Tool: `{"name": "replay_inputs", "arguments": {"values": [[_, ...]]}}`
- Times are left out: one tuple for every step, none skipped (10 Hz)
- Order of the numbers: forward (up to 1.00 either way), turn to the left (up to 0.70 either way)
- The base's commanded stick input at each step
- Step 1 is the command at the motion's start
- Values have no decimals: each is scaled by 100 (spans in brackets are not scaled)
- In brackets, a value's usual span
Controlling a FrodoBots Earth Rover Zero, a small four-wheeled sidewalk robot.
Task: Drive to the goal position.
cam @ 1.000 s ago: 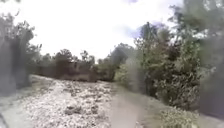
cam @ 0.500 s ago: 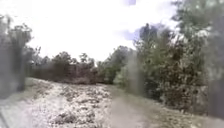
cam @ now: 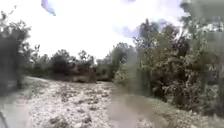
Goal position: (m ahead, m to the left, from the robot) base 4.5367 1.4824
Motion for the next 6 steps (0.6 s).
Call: {"name": "replay_inputs", "arguments": {"values": [[44, 9], [44, 4], [44, 2], [44, 2], [44, 2], [44, 2]]}}
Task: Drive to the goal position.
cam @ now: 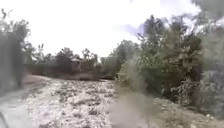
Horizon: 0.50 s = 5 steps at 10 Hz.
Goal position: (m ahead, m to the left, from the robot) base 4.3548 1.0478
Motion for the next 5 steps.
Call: {"name": "replay_inputs", "arguments": {"values": [[44, 3], [44, 22], [44, 27], [44, 16], [44, 9]]}}
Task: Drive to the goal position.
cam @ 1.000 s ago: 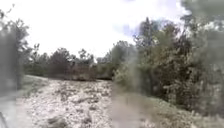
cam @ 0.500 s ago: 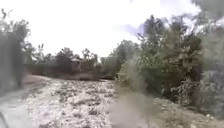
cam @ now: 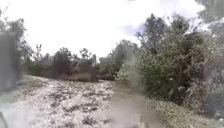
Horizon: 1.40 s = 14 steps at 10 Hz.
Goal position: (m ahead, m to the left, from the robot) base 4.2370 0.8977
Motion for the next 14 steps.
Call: {"name": "replay_inputs", "arguments": {"values": [[44, 3], [44, 2], [44, 2], [44, 4], [44, 10], [44, 23], [44, 27], [44, 27], [44, 22], [44, 5], [44, 3], [44, 2], [44, 2], [44, 2]]}}
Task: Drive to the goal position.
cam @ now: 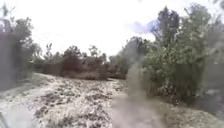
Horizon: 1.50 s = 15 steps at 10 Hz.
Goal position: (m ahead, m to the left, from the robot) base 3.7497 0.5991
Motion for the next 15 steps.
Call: {"name": "replay_inputs", "arguments": {"values": [[44, 2], [44, 2], [44, 2], [44, 2], [44, 2], [44, 2], [44, 2], [44, 2], [44, 2], [44, 2], [44, 5], [44, 15], [44, 23], [44, 27], [44, 27]]}}
